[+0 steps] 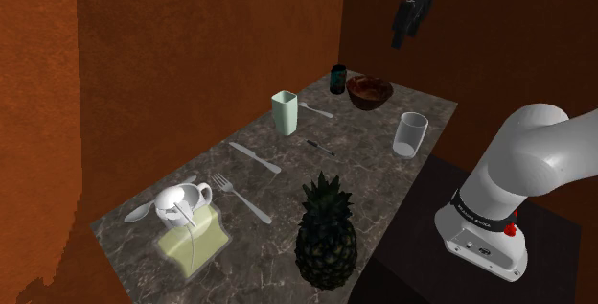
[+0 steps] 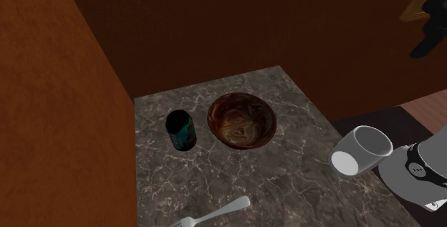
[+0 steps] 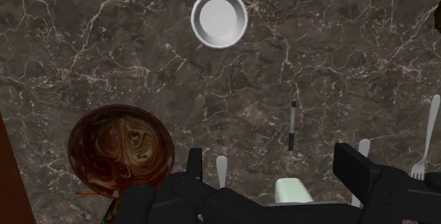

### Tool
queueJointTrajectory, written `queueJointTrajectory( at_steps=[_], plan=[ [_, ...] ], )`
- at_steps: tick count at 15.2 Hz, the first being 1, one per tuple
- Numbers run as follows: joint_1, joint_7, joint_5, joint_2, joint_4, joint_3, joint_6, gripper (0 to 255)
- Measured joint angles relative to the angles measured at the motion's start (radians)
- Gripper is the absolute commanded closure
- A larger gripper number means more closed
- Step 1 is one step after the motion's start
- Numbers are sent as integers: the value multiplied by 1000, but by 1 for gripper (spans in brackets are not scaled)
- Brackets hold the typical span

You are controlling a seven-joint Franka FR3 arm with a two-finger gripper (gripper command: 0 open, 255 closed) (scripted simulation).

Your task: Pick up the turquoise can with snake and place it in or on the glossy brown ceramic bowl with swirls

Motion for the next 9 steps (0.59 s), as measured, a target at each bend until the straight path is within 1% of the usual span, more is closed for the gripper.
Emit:
queueJointTrajectory(
  at_steps=[2,6,9],
  plan=[
    [-2,-4,-3,16,6,-6,9,0],
    [-9,-21,-12,123,14,-34,96,0],
    [-17,-49,-22,225,38,-70,166,0]
  ],
)
